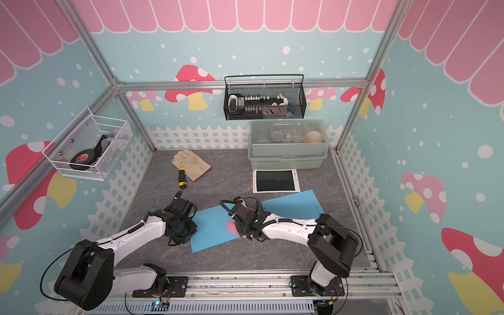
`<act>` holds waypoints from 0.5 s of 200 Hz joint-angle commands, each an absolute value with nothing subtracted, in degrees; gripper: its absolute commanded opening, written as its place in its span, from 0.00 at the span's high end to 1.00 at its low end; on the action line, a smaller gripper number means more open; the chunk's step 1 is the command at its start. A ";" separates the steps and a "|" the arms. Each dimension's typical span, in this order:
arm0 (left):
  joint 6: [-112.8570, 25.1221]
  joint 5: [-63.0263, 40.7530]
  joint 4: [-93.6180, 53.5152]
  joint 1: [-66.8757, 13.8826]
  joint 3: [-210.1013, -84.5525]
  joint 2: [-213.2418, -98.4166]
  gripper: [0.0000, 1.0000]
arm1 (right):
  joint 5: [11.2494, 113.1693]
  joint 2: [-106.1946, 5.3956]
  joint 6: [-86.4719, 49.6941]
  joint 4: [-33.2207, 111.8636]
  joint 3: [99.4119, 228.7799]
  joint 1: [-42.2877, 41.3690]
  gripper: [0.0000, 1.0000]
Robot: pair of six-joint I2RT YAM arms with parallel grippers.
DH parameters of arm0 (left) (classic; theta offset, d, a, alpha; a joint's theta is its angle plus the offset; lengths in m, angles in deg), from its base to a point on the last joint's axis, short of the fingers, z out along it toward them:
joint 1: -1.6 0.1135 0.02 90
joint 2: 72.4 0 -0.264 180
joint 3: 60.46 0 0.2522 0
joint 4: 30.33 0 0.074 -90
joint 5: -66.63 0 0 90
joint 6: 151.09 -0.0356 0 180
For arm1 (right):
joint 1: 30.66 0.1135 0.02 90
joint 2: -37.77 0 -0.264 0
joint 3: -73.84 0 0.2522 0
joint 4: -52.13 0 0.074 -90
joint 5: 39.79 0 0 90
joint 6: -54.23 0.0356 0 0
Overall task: Wipe the drawing tablet
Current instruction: Wipe the dirt from the drawing tablet.
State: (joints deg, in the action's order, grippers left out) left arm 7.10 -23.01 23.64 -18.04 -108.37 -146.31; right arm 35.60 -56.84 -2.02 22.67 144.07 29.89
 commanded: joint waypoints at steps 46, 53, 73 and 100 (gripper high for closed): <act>8.41 -25.12 25.53 -17.87 -105.25 -149.60 0.66 | 36.12 -55.41 2.84 18.91 137.69 21.82 1.00; 8.35 -25.18 25.61 -17.85 -105.25 -149.66 0.66 | 34.16 -52.56 1.52 17.42 135.71 20.10 1.00; 8.27 -25.08 25.53 -17.85 -105.38 -149.74 0.67 | 31.27 -46.98 -3.02 14.40 134.74 20.11 1.00; 8.13 -24.84 24.98 -17.84 -105.46 -149.86 0.67 | 33.65 -50.50 -3.95 18.17 140.69 30.59 1.00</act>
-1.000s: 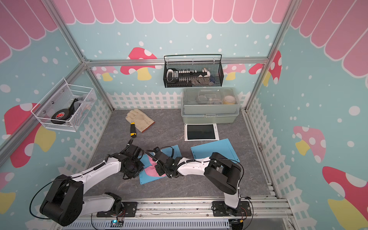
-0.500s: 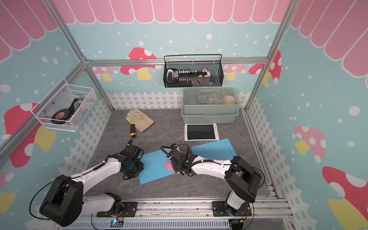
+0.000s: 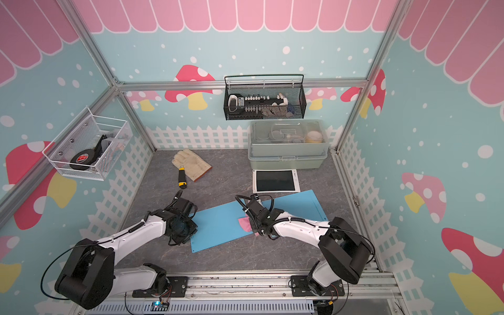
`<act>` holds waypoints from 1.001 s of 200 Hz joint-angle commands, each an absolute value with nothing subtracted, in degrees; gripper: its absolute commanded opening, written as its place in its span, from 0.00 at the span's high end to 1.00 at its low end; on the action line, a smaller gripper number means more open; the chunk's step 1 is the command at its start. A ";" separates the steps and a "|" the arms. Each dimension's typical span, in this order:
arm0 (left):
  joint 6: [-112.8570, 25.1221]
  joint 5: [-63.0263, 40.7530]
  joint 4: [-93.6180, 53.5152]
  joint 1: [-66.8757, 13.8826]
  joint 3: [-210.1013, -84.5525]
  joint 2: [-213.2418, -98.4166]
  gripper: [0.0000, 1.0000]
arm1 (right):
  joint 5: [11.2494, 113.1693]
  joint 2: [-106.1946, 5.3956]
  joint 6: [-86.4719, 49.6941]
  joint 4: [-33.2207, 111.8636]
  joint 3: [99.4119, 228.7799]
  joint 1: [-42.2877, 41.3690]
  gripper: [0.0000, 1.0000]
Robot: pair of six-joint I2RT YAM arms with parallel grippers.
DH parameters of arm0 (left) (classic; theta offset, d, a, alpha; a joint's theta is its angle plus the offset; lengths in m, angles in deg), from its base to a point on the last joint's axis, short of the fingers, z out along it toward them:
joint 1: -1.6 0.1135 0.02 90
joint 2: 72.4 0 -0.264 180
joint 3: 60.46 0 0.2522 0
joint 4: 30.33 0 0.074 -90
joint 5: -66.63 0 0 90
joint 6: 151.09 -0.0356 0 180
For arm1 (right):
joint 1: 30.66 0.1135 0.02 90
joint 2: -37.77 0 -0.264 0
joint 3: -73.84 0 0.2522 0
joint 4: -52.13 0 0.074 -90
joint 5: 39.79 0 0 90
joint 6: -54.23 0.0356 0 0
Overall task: Wipe the drawing tablet
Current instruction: Wipe the dirt from the drawing tablet.
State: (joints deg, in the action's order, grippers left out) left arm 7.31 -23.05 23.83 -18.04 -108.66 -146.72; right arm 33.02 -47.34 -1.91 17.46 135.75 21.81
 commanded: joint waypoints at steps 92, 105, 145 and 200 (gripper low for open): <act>6.86 -24.25 24.63 -17.35 -106.29 -150.63 0.67 | 33.31 -52.28 0.28 19.29 138.61 19.96 1.00; 6.73 -24.16 24.61 -17.13 -106.30 -150.62 0.67 | 33.40 -50.69 -2.76 19.37 138.61 20.09 1.00; 6.17 -23.10 23.34 -16.72 -105.96 -150.45 0.69 | 42.69 -63.41 -1.07 29.70 149.18 30.60 1.00; 5.75 -20.76 20.61 -15.47 -103.61 -149.34 0.71 | 44.36 -75.02 -0.74 43.21 156.97 27.48 1.00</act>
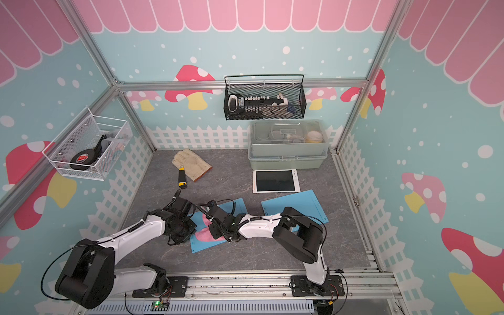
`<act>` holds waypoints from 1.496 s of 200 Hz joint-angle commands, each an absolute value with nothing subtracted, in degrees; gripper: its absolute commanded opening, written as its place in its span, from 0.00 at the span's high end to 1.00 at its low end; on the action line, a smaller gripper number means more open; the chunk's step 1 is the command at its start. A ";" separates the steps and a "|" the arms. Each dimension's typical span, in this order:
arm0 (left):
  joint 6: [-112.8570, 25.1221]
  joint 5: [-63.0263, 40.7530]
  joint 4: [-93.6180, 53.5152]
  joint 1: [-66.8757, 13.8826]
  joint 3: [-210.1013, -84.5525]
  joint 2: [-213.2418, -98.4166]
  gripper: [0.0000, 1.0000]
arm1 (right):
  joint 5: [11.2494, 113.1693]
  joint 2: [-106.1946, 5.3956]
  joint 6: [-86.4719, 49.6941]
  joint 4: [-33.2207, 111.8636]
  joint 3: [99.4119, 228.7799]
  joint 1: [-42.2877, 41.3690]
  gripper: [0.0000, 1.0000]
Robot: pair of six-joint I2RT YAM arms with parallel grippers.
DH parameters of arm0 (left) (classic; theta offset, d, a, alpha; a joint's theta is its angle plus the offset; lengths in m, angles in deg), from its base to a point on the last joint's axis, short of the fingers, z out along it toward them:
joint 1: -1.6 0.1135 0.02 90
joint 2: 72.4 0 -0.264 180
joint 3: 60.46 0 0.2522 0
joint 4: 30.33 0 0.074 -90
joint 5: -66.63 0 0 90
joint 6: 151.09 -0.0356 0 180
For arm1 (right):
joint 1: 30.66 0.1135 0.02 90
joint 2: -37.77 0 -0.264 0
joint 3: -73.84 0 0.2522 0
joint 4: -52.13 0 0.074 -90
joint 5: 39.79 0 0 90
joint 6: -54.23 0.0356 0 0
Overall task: Wipe the drawing tablet
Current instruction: Wipe the dirt from the drawing tablet.
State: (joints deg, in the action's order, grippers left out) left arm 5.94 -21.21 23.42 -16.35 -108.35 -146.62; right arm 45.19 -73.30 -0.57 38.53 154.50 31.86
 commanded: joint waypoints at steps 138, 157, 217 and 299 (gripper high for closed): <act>3.34 -19.43 19.05 -11.20 -101.97 -147.12 0.74 | 48.52 -84.02 7.78 45.77 164.60 22.19 1.00; 2.92 -19.31 19.09 -10.64 -101.65 -147.15 0.74 | 47.73 -80.39 5.78 48.27 159.71 19.72 1.00; 1.80 -18.76 19.53 -9.85 -101.41 -146.30 0.74 | 50.44 -90.34 5.61 43.32 175.58 29.38 1.00; -0.90 -19.69 27.50 -7.76 -117.41 -139.35 0.64 | 55.28 -71.61 8.13 54.01 157.70 20.58 1.00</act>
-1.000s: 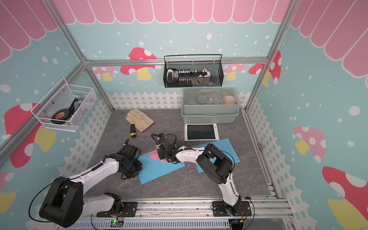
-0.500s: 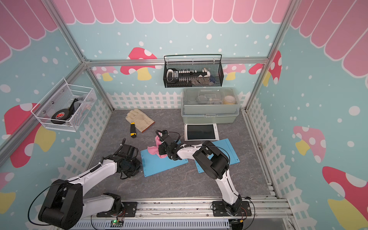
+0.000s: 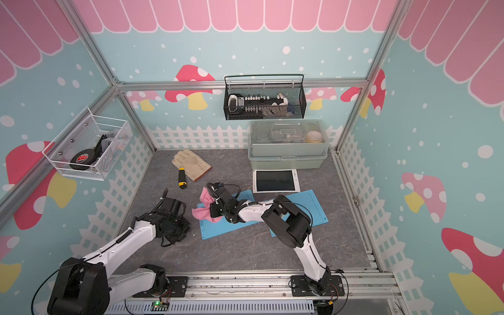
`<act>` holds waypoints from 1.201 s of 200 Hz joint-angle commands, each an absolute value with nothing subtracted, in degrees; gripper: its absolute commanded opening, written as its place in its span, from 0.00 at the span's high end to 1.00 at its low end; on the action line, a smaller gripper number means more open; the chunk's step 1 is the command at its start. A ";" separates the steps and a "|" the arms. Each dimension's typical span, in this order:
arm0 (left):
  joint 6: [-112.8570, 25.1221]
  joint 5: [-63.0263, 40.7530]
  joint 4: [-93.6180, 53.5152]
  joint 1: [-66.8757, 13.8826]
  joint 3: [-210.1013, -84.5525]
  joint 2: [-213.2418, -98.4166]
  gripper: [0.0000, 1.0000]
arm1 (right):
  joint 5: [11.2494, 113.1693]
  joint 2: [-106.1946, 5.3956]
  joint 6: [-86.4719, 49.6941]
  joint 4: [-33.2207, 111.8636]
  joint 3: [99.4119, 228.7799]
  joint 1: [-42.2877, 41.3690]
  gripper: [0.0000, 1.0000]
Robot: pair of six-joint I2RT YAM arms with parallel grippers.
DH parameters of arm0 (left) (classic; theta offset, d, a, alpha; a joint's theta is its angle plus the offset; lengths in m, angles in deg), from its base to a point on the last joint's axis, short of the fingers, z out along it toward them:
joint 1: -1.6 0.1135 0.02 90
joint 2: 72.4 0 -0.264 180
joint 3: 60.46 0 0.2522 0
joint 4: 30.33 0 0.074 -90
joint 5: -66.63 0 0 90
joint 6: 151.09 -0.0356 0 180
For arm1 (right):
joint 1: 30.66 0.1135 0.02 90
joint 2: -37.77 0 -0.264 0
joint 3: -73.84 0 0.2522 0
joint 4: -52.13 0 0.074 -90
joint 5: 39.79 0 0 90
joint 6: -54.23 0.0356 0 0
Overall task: Wipe the drawing tablet
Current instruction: Wipe the dirt from the drawing tablet.
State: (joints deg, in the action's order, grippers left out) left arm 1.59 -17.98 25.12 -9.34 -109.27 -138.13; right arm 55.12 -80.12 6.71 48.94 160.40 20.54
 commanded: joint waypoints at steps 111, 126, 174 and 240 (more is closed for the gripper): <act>-16.67 -10.97 25.86 -7.70 -140.05 -174.04 0.53 | 30.40 -59.34 5.71 49.72 143.17 22.10 1.00; -17.01 -12.01 26.11 -7.97 -139.47 -175.20 0.55 | 28.67 -61.27 4.35 48.72 144.52 22.97 1.00; -15.87 -14.76 25.95 -8.84 -136.37 -178.09 0.62 | 30.73 -69.87 4.40 47.65 148.48 27.06 1.00; -13.96 -14.66 23.78 -9.37 -132.60 -177.35 0.70 | 43.31 -77.87 7.29 55.53 154.01 36.03 1.00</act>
State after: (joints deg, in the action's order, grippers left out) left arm -14.78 -13.87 22.98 -8.73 -136.24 -174.85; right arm 36.80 -76.08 4.80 50.27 151.99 33.59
